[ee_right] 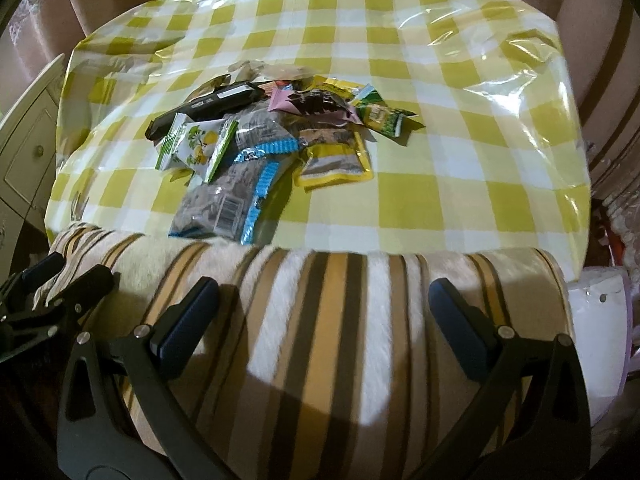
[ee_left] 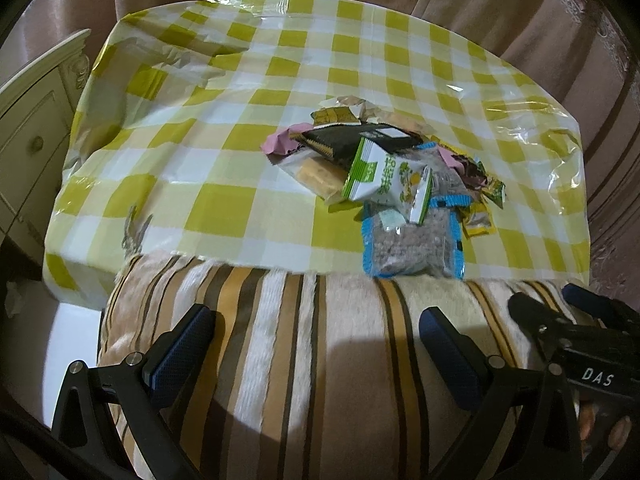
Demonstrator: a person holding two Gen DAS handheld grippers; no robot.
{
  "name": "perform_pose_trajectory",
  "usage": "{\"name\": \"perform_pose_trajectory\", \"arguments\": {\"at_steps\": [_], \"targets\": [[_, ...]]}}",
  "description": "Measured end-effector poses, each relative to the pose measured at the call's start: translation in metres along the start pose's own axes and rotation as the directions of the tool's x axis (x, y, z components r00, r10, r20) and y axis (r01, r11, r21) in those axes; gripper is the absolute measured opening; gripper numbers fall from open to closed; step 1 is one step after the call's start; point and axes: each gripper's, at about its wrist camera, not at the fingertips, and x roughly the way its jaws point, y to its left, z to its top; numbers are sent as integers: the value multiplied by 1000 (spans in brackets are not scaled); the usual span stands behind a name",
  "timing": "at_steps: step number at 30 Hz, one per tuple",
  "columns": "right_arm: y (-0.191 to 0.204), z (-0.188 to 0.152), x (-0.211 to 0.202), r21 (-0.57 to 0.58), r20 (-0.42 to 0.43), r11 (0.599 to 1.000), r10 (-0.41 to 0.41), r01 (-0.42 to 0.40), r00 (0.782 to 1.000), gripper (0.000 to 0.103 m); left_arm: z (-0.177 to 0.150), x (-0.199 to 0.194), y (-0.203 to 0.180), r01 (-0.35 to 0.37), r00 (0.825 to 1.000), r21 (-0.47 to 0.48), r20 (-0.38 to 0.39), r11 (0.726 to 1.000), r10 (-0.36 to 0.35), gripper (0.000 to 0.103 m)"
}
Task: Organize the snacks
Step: 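Move both grippers forward over the snack pile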
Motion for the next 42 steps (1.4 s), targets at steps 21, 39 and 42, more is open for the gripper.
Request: {"name": "perform_pose_trajectory", "arguments": {"at_steps": [21,39,42], "targets": [[-9,53,55,149,-25,970,198,-192,980,98,86,81,-9,289,955,-121,-28,950,-294,80],[-32,99,71,278,106,943,161,-185,981,87,84,90,-10,355,933,-122,-22,927,-360,30],[-36,104,73,301,122,939,135,-167,983,84,83,89,-8,364,929,-125,-17,923,-369,29]]}}
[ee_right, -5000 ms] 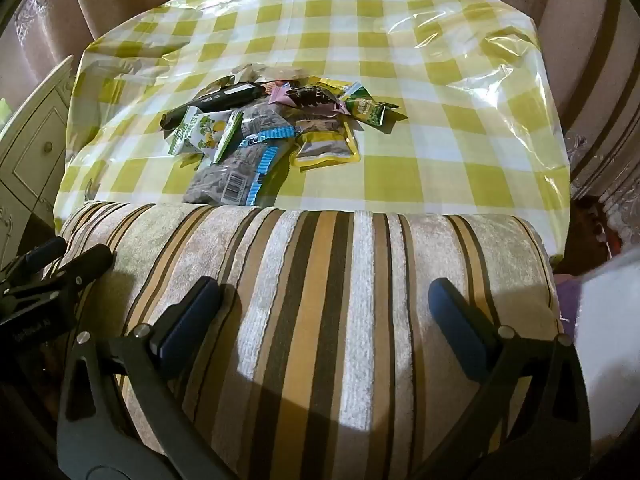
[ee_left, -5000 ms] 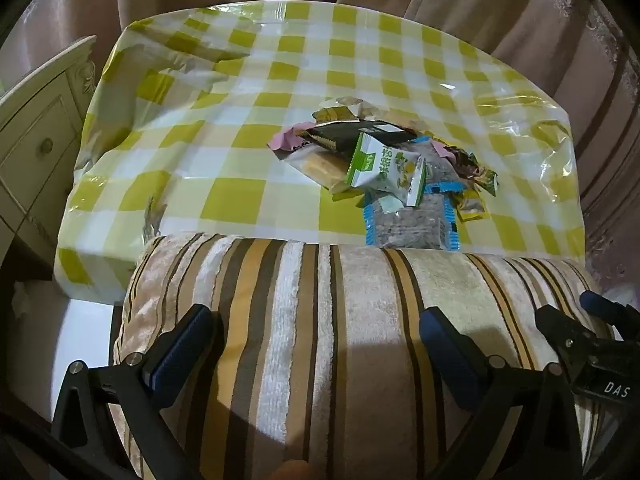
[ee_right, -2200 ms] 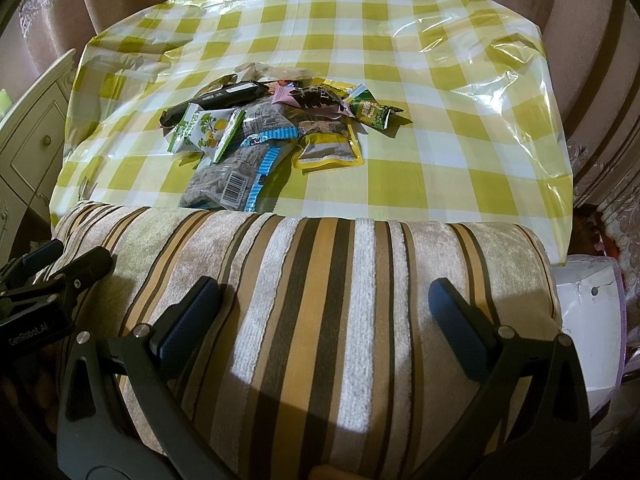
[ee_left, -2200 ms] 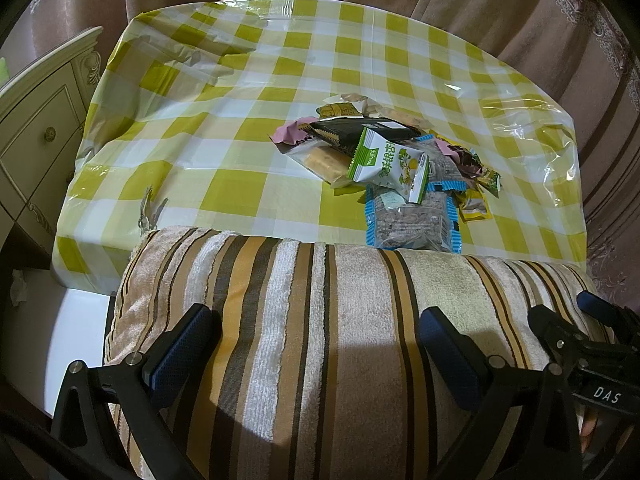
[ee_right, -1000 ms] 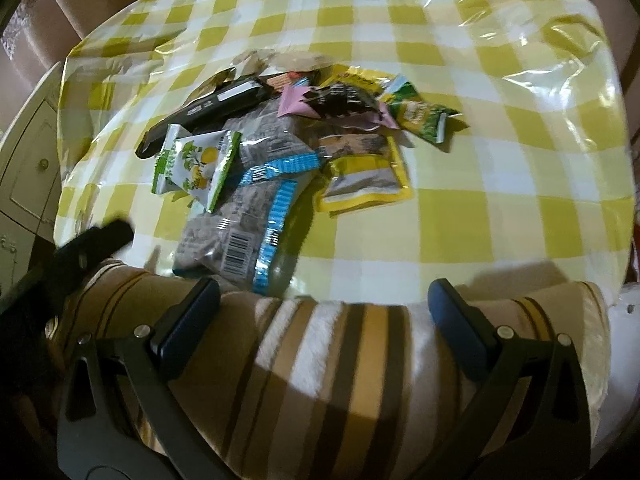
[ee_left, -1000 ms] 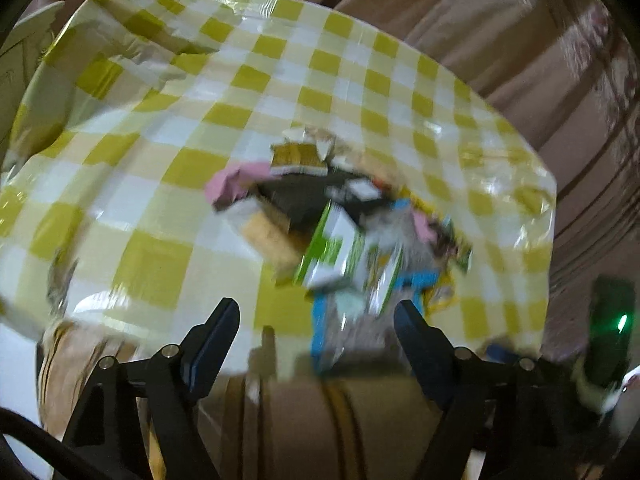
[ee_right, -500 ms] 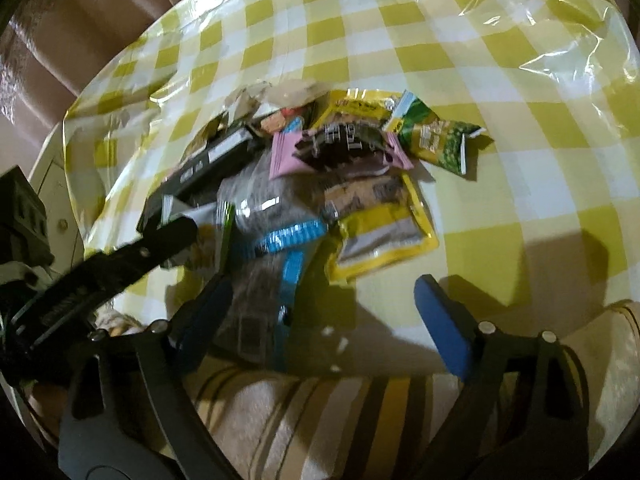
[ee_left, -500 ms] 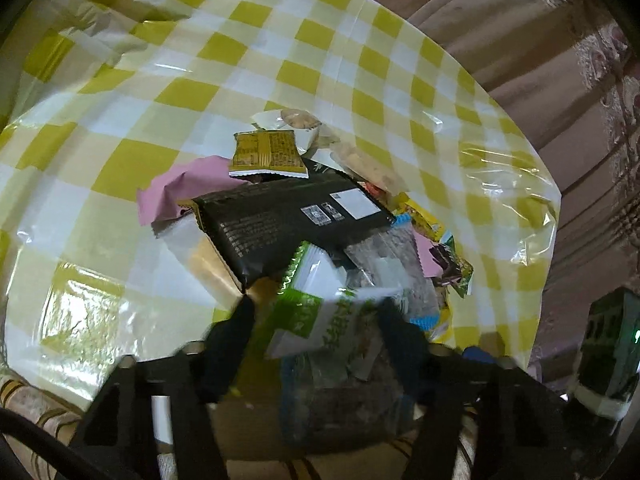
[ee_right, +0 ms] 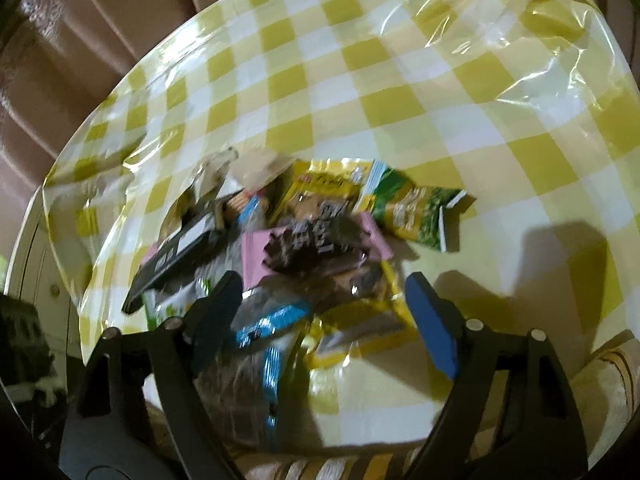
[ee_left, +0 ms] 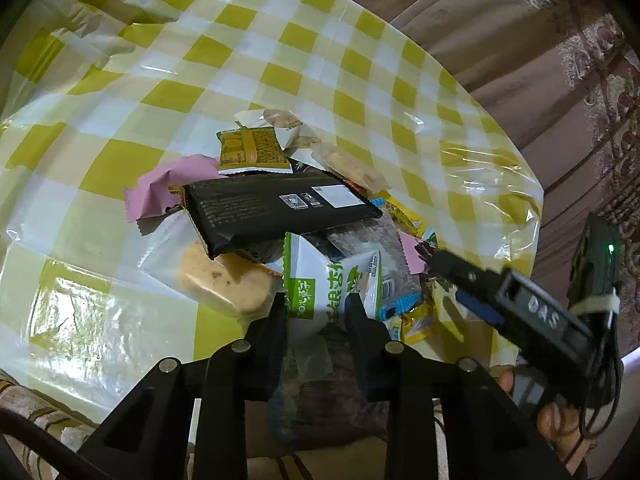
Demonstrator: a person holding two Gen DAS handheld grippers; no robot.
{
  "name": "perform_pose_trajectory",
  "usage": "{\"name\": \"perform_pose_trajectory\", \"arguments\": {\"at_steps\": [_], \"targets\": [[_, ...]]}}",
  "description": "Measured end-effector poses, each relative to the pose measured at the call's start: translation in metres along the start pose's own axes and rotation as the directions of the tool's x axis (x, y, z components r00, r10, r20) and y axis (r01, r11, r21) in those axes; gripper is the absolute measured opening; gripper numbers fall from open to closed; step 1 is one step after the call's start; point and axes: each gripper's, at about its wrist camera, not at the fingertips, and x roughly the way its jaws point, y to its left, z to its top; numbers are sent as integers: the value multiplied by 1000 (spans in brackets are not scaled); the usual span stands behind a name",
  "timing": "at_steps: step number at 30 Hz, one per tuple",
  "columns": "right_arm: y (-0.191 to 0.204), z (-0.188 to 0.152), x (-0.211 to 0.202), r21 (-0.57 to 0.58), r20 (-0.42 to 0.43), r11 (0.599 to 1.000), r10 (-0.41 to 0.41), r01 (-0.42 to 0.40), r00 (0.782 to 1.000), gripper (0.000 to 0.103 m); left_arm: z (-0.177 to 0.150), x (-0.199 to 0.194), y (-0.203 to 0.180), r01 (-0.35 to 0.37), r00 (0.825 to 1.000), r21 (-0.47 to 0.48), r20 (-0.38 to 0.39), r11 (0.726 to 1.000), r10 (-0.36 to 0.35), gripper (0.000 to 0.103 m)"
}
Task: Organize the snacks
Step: 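Move both grippers forward over the snack pile, then grasp the green-and-white packet with the left gripper while the right grasps a pink-and-black packet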
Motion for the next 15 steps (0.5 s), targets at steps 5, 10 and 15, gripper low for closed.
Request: {"name": "perform_pose_trajectory", "arguments": {"at_steps": [5,10,15], "targets": [[3,15,9,-18,14,999,-30,31,999,84,0,0,1,13,1000,-2,-1,1000,-13,29],[4,22,32,-30,-56,999,-26,24,998,82,-1,-1,0,21,1000,-1,2,1000,-21,27],[-6,20,31,5,-64,1000,-25,26,998,57,-2,-5,-3,28,999,14,21,1000,-28,26]]}}
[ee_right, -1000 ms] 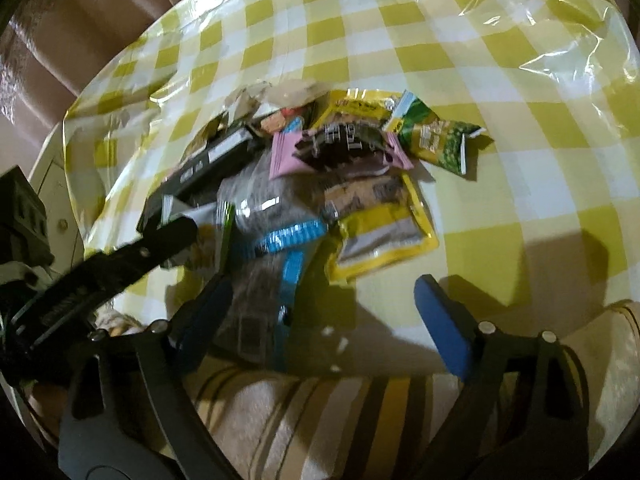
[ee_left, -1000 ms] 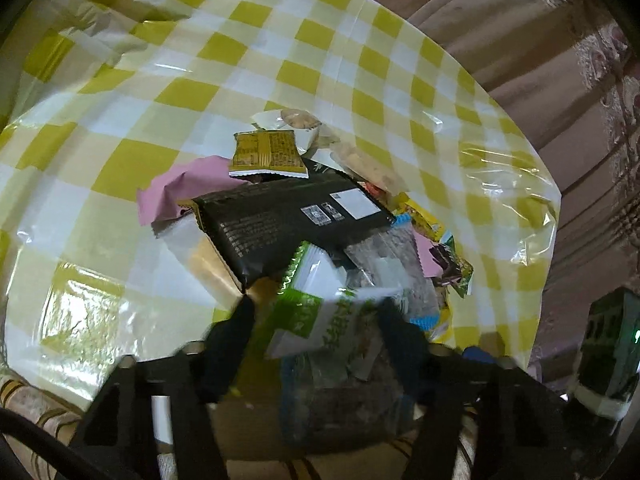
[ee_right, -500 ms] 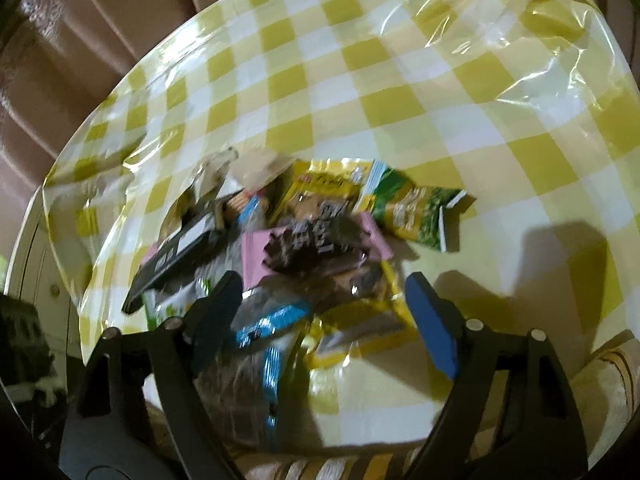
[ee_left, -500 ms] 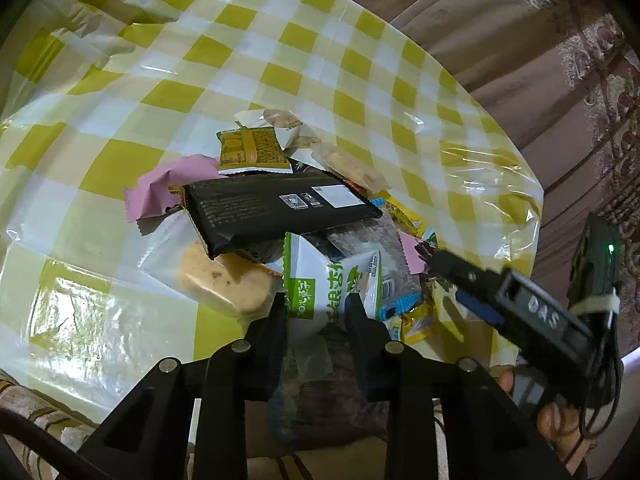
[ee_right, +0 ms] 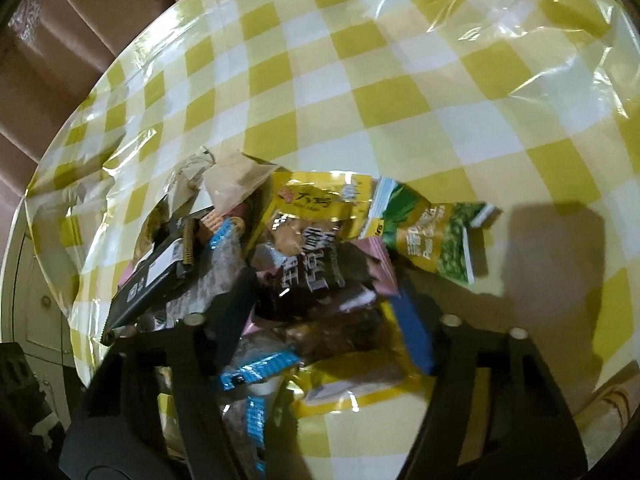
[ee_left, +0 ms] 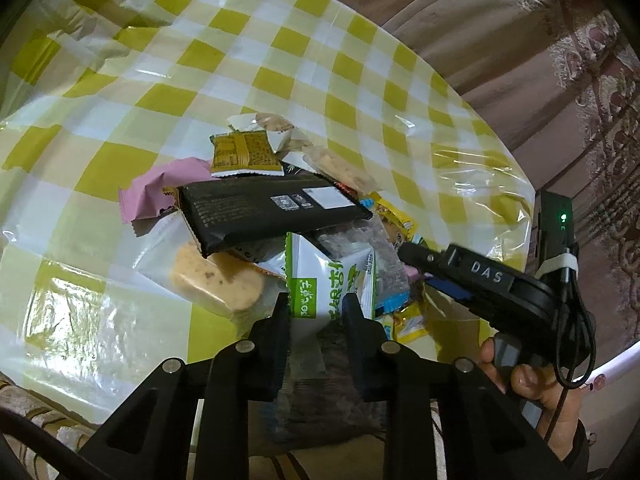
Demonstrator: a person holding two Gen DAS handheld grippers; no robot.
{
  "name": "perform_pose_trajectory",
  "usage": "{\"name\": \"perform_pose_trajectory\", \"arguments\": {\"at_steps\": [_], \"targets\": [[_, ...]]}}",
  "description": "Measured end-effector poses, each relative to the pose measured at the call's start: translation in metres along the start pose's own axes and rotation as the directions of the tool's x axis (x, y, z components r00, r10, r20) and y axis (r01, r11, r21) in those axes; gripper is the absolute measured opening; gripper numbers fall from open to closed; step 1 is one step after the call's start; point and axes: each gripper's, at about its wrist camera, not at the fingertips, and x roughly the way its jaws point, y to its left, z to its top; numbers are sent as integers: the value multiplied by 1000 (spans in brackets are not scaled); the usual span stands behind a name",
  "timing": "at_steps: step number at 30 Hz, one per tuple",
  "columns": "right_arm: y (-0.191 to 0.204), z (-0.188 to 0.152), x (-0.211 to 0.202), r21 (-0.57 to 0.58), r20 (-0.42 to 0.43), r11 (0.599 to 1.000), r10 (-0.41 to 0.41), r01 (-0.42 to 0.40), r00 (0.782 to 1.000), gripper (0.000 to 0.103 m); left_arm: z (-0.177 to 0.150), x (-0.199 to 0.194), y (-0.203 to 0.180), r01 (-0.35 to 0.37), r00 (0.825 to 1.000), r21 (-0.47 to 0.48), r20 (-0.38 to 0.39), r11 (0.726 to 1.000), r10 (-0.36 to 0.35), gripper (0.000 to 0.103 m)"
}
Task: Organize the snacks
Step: 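Grasp the green-and-white packet with the left gripper while the right grasps a pink-and-black packet, then carry both packets to the white box and open both grippers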
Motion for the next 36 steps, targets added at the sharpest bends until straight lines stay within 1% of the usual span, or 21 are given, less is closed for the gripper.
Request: {"name": "perform_pose_trajectory", "arguments": {"at_steps": [1,2,5,9,12,18,25,36], "targets": [[-1,-1,-1,0,-2,1000,0,0,1000,50,0,-1,-1,5,1000,4,4,1000,-5,25],[-3,-2,-2,6,-4,1000,9,-9,1000,48,0,-3,-2,7,1000,8,8,1000,-7,25],[-7,-4,-9,18,10,999,34,-34,999,45,-1,-5,-6,2,1000,25,16,1000,-2,24],[-9,-7,-22,6,48,1000,29,-29,998,43,-2,-9,-10,0,999,43,33,999,-1,23],[-13,-11,-37,2,84,999,34,-34,996,43,-3,-15,-15,1,999,58,53,998,-4,22],[-26,-21,-61,12,126,999,51,-53,991,42,-8,-24,-33,-15,997,102,74,995,8,22],[-47,-35,-87,32,151,998,56,-62,987,42,-20,-26,-62,-7,998,135,58,991,-1,22],[-109,-63,-137,111,197,994,-2,-21,980,42,-48,-17,-128,50,998,225,13,973,-55,22]]}}
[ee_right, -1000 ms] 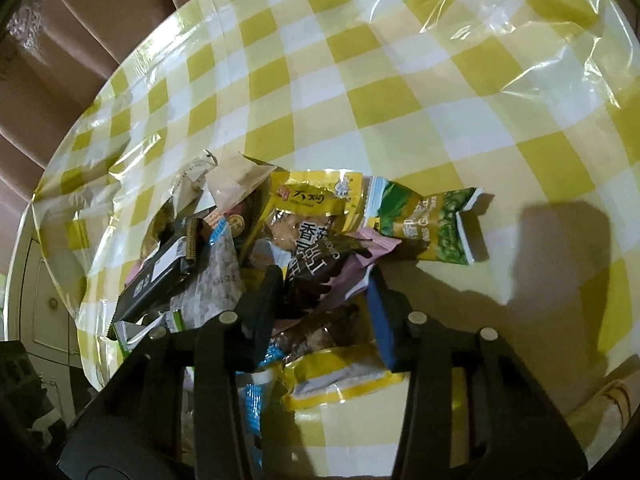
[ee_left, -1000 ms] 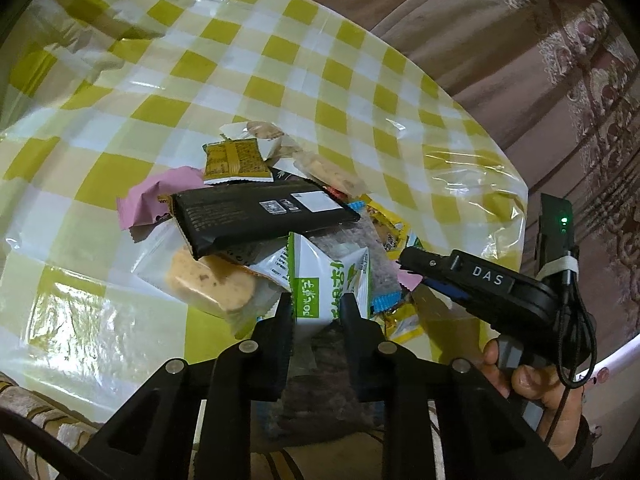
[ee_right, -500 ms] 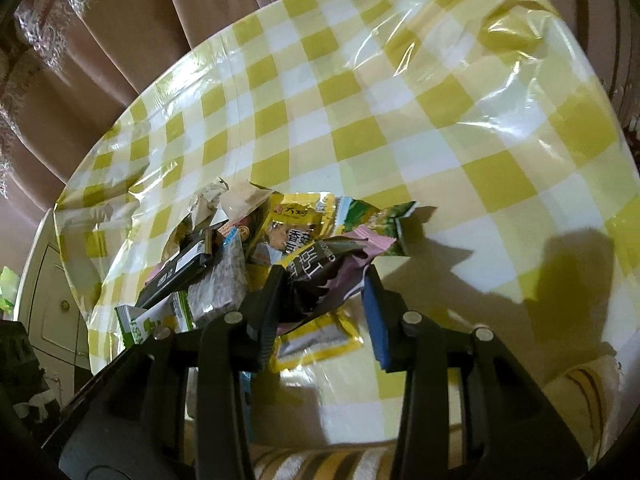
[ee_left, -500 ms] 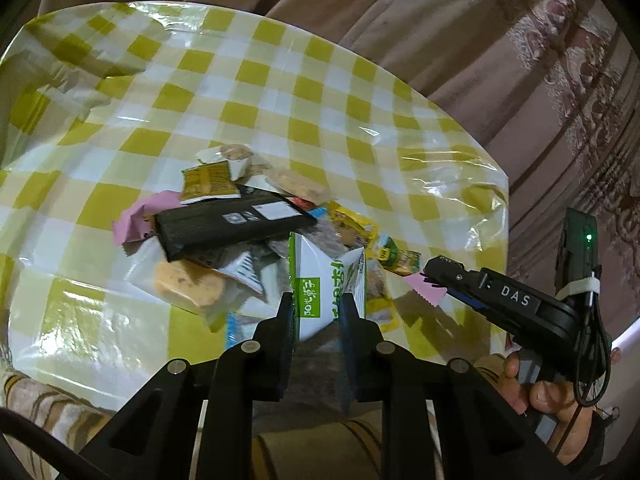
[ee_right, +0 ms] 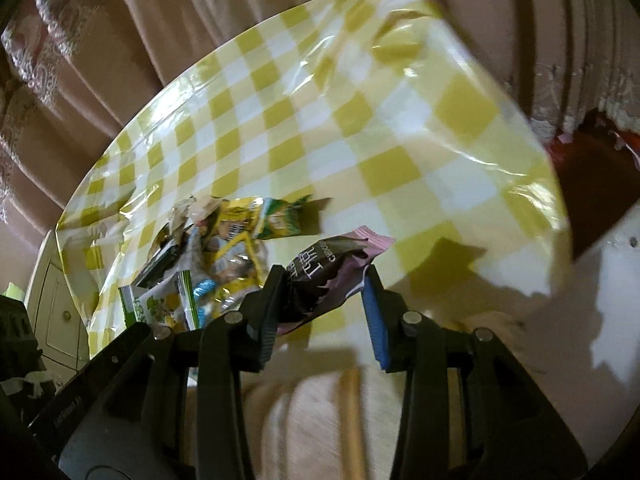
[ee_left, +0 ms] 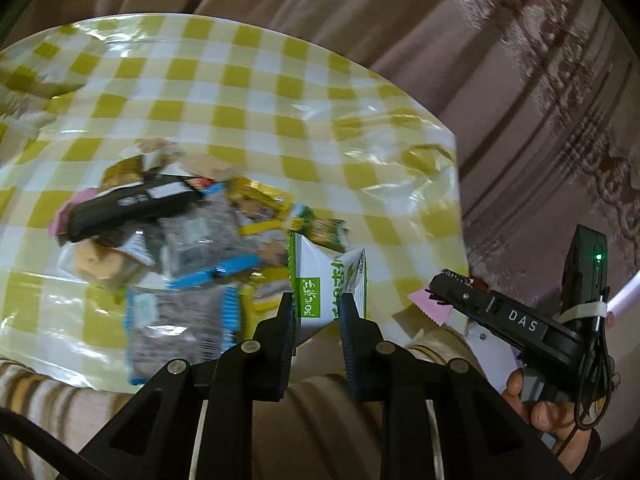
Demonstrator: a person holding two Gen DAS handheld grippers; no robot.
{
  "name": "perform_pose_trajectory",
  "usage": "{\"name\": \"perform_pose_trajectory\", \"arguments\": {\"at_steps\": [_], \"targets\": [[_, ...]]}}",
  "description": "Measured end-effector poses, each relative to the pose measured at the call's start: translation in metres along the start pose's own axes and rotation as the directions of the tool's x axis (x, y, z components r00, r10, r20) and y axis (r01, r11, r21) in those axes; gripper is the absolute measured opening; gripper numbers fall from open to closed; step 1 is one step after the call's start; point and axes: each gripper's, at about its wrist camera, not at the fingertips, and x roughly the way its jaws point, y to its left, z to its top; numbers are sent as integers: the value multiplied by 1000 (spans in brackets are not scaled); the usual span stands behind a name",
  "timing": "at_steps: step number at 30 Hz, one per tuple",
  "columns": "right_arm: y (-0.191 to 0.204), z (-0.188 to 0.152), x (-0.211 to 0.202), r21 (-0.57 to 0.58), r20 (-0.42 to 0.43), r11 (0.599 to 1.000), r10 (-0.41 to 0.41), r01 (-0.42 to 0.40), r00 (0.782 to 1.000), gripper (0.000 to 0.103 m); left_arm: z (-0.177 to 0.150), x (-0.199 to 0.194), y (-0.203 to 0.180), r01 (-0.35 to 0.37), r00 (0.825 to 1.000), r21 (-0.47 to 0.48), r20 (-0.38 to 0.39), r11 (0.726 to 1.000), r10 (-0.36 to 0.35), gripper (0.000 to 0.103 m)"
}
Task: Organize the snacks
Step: 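Carry both packets to the white box and open both grippers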
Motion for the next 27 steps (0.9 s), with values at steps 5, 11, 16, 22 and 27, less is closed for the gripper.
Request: {"name": "perform_pose_trajectory", "arguments": {"at_steps": [5,11,16,22,27], "targets": [[-34,-6,-24,28,16,999,-42,41,999,42,-7,9,-33,29,999,45,-24,999,-28,22],[-83,-13,-49,93,25,991,-97,95,995,42,-16,25,-83,82,995,112,-70,990,-74,22],[-124,-20,-66,137,27,977,-167,162,986,42,-27,42,-127,130,987,179,-121,975,-109,22],[-175,-32,-82,198,8,952,-241,234,971,42,-44,65,-181,195,968,261,-208,945,-142,22],[-208,-39,-97,233,-4,925,-309,301,951,42,-59,79,-216,235,951,315,-269,920,-151,22]]}}
